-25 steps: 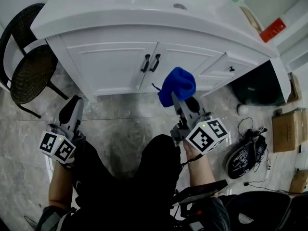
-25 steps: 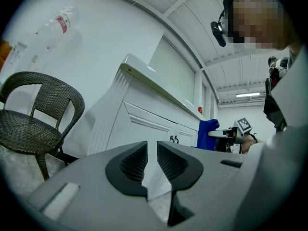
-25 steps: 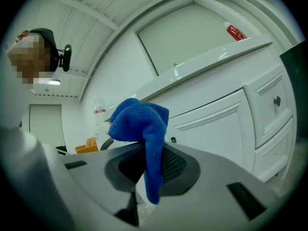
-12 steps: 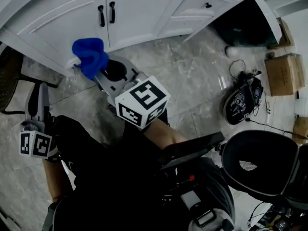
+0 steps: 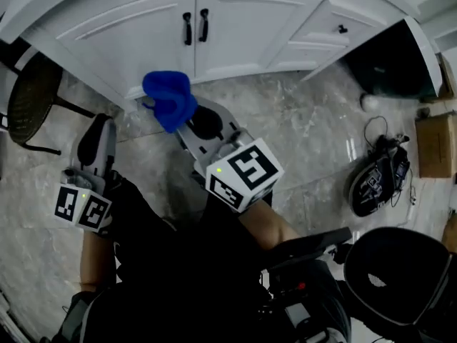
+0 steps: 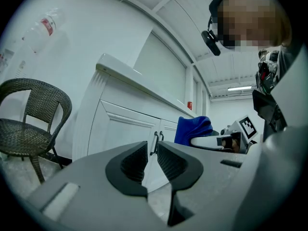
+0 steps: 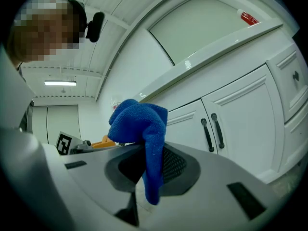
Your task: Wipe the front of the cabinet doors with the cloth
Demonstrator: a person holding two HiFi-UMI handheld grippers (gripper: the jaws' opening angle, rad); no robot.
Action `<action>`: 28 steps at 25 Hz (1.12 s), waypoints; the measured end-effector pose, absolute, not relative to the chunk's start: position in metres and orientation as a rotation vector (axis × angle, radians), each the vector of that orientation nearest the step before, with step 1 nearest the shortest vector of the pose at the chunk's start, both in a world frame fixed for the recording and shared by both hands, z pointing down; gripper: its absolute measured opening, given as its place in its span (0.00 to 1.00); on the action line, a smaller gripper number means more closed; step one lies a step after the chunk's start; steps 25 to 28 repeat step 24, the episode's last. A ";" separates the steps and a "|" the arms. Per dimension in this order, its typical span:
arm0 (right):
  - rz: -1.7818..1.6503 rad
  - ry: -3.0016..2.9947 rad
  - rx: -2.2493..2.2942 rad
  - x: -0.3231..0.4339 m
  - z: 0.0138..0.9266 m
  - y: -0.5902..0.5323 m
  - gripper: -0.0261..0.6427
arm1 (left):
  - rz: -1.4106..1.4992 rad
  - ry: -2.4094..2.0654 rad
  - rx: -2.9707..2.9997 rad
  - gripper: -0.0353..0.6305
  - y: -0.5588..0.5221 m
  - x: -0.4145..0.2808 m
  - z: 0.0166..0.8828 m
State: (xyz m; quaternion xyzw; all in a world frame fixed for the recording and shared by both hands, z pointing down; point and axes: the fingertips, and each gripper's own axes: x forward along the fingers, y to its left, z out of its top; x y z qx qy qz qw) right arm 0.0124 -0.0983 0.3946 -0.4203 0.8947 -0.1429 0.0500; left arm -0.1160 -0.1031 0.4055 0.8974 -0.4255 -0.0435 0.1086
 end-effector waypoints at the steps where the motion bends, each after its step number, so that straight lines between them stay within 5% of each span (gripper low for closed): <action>1: -0.441 2.717 -1.300 0.016 0.395 -0.098 0.12 | -0.122 -1.247 2.641 0.15 -0.104 -0.115 0.405; 28: -0.496 2.707 -1.298 0.011 0.405 -0.114 0.12 | -0.128 -1.286 2.639 0.15 -0.118 -0.131 0.401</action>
